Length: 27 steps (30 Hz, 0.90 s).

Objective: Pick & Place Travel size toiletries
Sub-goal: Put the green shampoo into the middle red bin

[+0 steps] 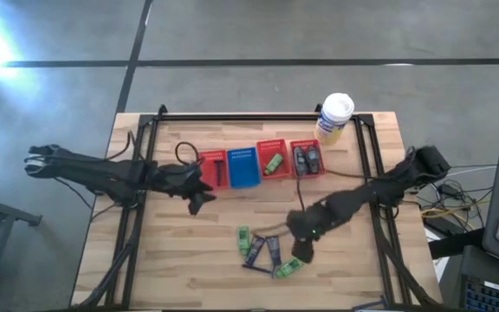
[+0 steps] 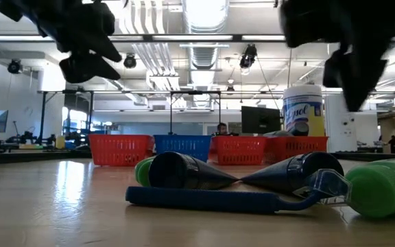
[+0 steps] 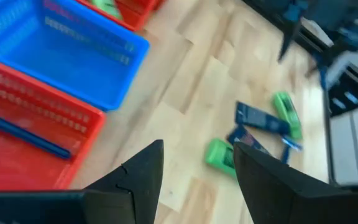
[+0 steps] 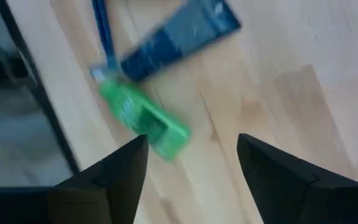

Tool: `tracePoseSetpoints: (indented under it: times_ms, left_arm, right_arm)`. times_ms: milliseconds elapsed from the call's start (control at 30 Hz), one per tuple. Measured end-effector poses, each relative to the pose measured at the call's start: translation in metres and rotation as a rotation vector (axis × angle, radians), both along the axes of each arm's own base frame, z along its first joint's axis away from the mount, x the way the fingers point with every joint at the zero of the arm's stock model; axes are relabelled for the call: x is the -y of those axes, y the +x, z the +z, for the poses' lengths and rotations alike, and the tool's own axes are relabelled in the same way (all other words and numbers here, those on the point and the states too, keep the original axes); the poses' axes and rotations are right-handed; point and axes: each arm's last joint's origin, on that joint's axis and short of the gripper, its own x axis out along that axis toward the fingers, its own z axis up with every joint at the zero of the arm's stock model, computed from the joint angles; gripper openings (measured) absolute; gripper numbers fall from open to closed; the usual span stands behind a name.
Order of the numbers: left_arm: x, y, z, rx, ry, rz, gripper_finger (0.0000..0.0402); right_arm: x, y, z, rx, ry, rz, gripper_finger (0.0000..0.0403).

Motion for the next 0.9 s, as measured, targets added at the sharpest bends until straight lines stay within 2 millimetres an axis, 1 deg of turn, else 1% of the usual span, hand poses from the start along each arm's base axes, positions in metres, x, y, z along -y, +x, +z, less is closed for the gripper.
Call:
tracePoseSetpoints:
  times_ms: [67, 167, 300, 400, 500, 667, 800, 900]
  left_arm:
    - [0.004, -0.001, 0.000, 0.001, 0.010, -0.030, 0.0197]
    - [0.008, -0.001, 0.000, -0.002, 0.020, -0.054, 0.0197]
    - [0.009, 0.000, -0.001, -0.008, 0.021, -0.061, 0.0197]
    - [0.011, -0.001, -0.001, -0.011, 0.019, -0.065, 0.0197]
    - [0.012, -0.002, -0.001, -0.010, 0.017, -0.070, 0.0197]
    - [0.012, -0.002, -0.001, -0.015, 0.013, -0.068, 0.0197]
    - [0.012, -0.002, -0.002, -0.016, 0.005, -0.059, 0.0197]
    - [0.012, -0.002, -0.002, -0.019, -0.010, -0.049, 0.0197]
  right_arm:
    - [-0.014, -0.003, -0.002, 0.001, -0.046, 0.107, 0.0238]
    - [-0.035, -0.005, -0.008, 0.047, -0.110, 0.363, 0.0241]
    - [-0.063, 0.002, -0.019, 0.120, -0.197, 0.714, 0.0262]
    - [-0.080, 0.012, -0.027, 0.158, -0.253, 0.859, 0.0285]
    - [-0.090, 0.022, -0.036, 0.129, -0.308, 0.885, 0.0306]
    - [-0.094, 0.030, -0.060, 0.010, -0.346, 0.884, 0.0327]
    - [-0.094, 0.033, -0.070, 0.007, -0.352, 0.871, 0.0326]
    - [-0.090, 0.035, -0.071, 0.005, -0.337, 0.839, 0.0309]
